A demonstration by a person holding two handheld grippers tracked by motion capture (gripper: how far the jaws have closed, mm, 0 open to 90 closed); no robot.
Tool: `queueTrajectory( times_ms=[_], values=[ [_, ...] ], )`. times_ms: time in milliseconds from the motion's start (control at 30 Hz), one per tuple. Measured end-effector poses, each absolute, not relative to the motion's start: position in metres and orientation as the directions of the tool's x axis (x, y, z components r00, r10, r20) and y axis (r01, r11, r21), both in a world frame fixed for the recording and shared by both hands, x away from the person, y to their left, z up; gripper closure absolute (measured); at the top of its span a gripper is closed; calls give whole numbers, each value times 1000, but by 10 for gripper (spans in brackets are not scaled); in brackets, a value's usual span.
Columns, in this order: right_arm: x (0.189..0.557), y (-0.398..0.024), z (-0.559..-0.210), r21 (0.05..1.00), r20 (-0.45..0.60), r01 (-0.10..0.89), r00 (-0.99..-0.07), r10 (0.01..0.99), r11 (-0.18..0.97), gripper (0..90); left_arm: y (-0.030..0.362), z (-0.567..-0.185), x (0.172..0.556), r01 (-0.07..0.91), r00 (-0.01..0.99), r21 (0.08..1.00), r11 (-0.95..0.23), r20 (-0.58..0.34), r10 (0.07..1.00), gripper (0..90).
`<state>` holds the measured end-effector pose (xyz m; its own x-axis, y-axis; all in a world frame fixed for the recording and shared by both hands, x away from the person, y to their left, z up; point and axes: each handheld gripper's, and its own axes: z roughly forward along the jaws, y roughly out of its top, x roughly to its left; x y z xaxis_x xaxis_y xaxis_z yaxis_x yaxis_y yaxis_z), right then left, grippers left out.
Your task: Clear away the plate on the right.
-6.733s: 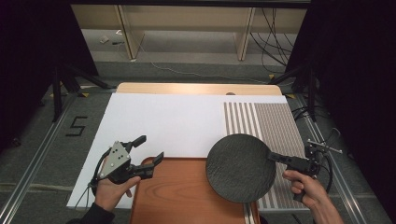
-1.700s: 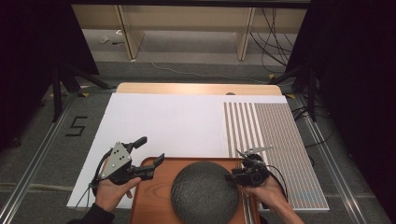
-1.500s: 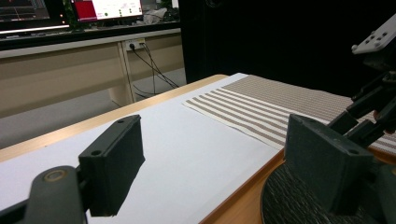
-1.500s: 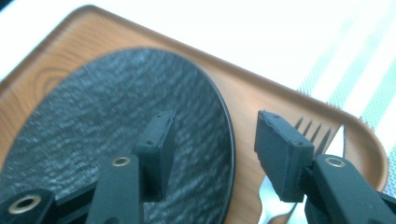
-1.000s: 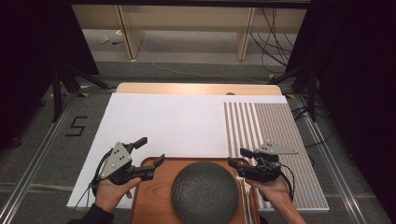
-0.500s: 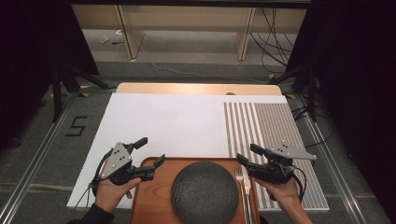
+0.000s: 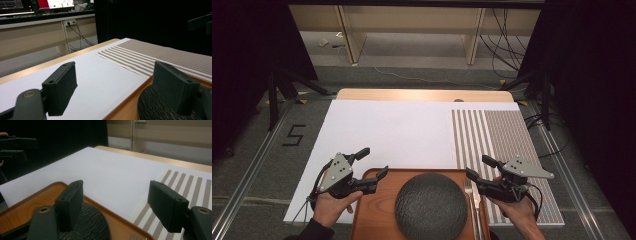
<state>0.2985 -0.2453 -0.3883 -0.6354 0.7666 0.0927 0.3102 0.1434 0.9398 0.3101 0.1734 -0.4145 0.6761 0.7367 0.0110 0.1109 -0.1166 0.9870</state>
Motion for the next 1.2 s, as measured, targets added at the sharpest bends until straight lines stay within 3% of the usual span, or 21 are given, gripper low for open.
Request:
queueTrajectory(
  times_ms=[1200],
  values=[
    [289,-245,-390,950,66,273,-645,761,150,245,172,-414,310,110,678,987,-120,14,735,193]
  ],
)
